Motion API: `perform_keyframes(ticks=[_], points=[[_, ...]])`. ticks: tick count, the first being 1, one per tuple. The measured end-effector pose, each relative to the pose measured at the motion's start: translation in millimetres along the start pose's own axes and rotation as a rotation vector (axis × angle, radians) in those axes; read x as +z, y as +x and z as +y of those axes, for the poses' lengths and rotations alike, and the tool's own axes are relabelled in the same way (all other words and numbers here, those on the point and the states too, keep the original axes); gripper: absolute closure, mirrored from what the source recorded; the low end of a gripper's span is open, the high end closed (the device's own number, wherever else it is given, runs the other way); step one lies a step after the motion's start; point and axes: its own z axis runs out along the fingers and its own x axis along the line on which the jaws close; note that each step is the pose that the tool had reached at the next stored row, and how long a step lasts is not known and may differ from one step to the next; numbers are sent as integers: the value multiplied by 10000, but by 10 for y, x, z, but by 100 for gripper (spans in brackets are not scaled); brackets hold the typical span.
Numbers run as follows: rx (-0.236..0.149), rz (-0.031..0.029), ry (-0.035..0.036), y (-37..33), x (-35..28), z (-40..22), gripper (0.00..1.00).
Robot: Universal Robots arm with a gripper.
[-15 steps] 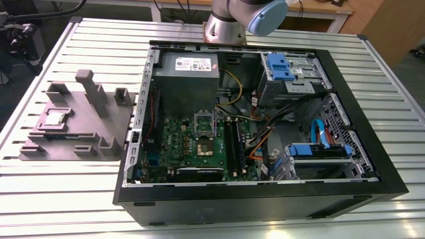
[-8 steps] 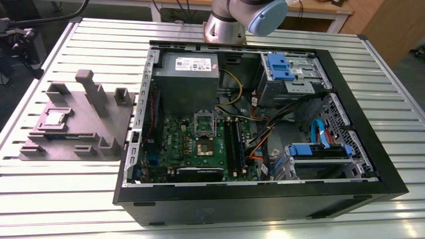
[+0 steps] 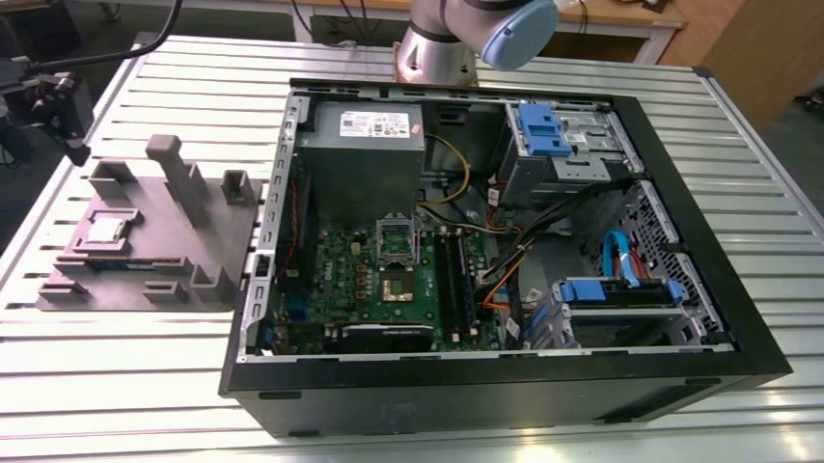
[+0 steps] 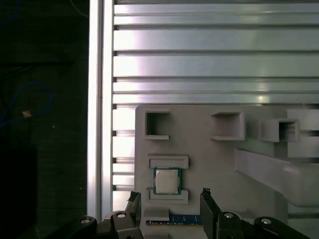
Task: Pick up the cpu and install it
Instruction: 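Pick up the cpu and move it towards the insertion slot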
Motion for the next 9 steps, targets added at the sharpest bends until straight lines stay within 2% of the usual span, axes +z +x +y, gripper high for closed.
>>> perform_keyframes(ticks=[6,9], points=[[-70,-12,15,-3,101,-8,41],[-337,-1,27,-3,152,-10,40]])
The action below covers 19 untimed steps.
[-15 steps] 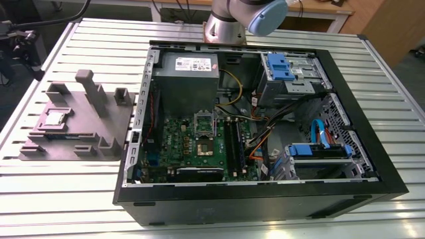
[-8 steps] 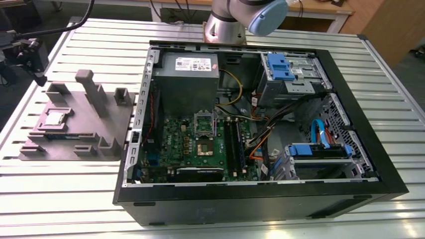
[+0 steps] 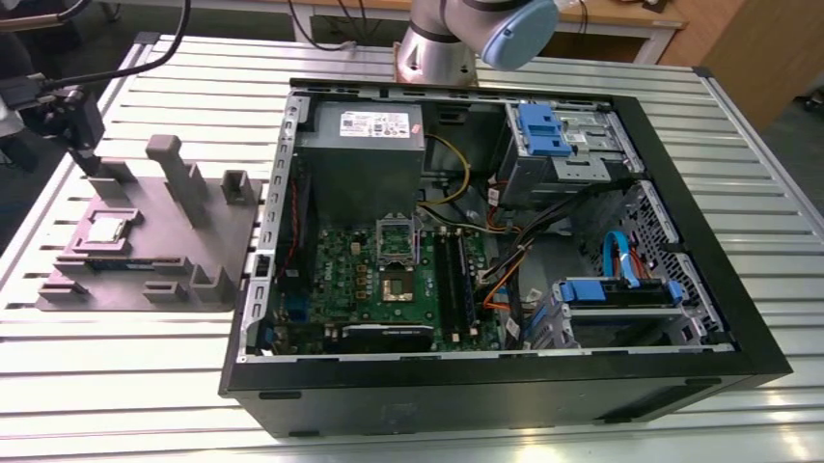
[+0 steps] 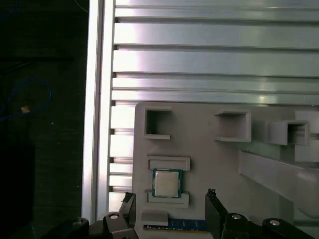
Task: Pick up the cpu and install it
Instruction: 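Pick up the cpu and move it towards the insertion slot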
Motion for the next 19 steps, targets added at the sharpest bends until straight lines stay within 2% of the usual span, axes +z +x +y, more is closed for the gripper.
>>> perform_keyframes(ticks=[1,4,19], points=[[-121,4,2,0,18,-1,34],[-297,12,4,-1,73,-12,34],[-237,-2,12,13,347,-26,34]])
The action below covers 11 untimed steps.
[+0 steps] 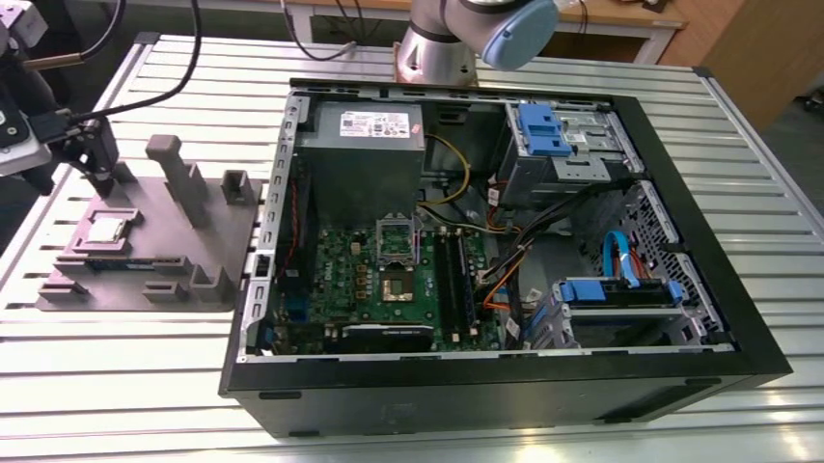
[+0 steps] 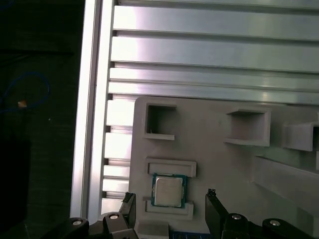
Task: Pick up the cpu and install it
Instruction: 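Pick up the cpu and move it towards the insertion slot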
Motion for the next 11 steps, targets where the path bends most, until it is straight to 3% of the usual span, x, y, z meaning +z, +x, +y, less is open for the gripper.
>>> perform_keyframes(ticks=[3,8,11], points=[[-1,1,-6,4,33,-2,34],[-1,-3,-6,5,34,-1,34],[-3,-70,1,9,51,-1,34]])
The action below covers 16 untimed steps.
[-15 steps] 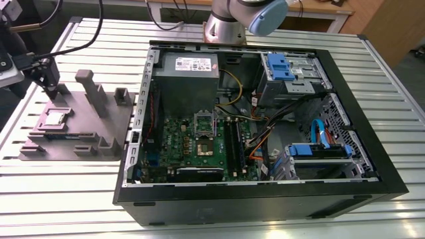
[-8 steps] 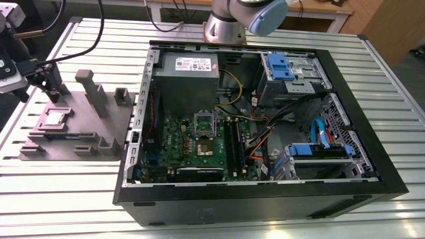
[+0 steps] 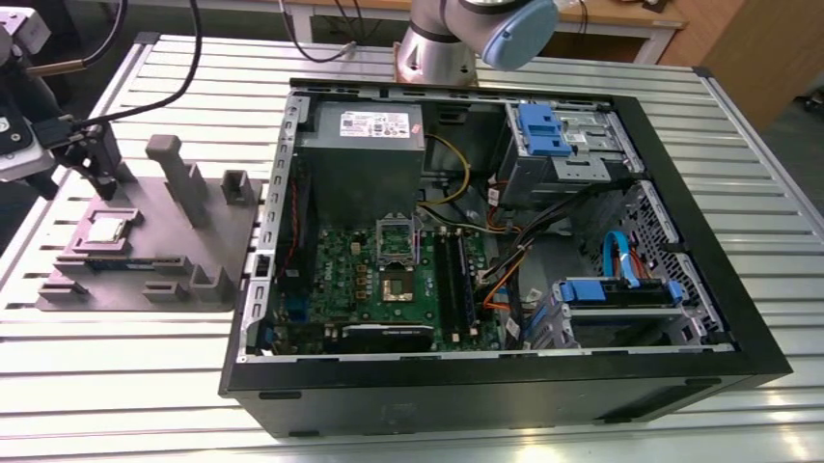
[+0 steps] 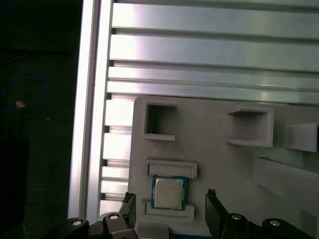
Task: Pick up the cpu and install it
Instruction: 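Pick up the cpu and move it towards the insertion slot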
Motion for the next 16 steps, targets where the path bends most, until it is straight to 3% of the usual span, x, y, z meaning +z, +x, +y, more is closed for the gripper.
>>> perform_keyframes(ticks=[4,13,16], points=[[1,-29,-34,3,41,-1,34],[40,4,-51,3,162,-7,34],[46,7,-50,3,175,-8,34]])
